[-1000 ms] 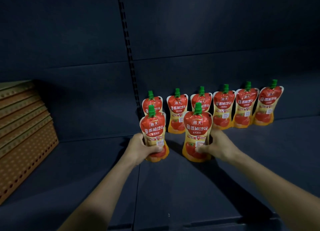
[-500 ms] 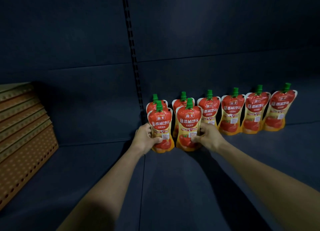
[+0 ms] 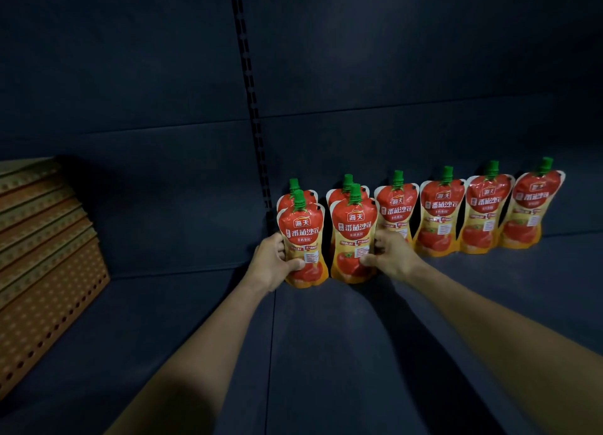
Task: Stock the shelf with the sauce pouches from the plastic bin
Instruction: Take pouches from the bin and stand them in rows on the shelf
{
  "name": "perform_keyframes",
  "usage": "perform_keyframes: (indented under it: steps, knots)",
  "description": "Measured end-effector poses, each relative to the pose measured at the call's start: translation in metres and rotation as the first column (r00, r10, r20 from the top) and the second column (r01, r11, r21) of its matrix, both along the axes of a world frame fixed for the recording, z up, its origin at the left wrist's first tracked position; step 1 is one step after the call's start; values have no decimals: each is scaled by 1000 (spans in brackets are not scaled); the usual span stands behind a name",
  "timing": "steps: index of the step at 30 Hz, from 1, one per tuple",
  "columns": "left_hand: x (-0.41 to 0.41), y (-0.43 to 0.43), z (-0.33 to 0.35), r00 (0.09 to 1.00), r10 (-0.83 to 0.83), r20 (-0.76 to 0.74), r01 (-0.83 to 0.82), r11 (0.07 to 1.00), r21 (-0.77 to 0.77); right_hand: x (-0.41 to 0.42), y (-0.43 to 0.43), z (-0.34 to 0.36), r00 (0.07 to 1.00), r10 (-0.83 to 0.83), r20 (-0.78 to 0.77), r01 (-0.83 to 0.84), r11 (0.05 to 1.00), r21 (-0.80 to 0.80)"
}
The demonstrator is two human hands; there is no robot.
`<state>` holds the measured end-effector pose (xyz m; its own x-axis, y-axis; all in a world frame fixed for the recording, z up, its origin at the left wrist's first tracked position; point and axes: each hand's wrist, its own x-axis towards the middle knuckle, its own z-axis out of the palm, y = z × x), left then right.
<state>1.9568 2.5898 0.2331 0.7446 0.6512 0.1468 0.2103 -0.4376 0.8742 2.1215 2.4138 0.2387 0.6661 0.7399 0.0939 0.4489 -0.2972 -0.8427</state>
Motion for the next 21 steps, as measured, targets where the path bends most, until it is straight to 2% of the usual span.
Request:
perform_keyframes:
  steps: [4,9,12,15,18,21]
  knots:
    - [-2,-3,-7,1000,29,3,-29,999,-32,-5,-1,-8,998,-49,-46,49,999,-11]
    - [-17,-24,-16,984,161,-75,-160,987,20,-19,-20,-22,994,-93,-57,92,995,-27]
    - [-33,-43,-24,962,151,-226,-143,988,54,-35,-45,-29,993,-96,68,104,985,-138]
    - [-51,-82,-30,930,104,-353,-38,981,189,-58,-79,-32,958,-88,272,167,945,-282]
    - [-65,-135,-35,943,36,-330,58,962,268,-86,-118,-37,906,-75,416,195,947,-254]
    - [-77,-201,-39,979,-4,-205,75,938,337,-114,-178,-48,862,-152,484,243,961,-132]
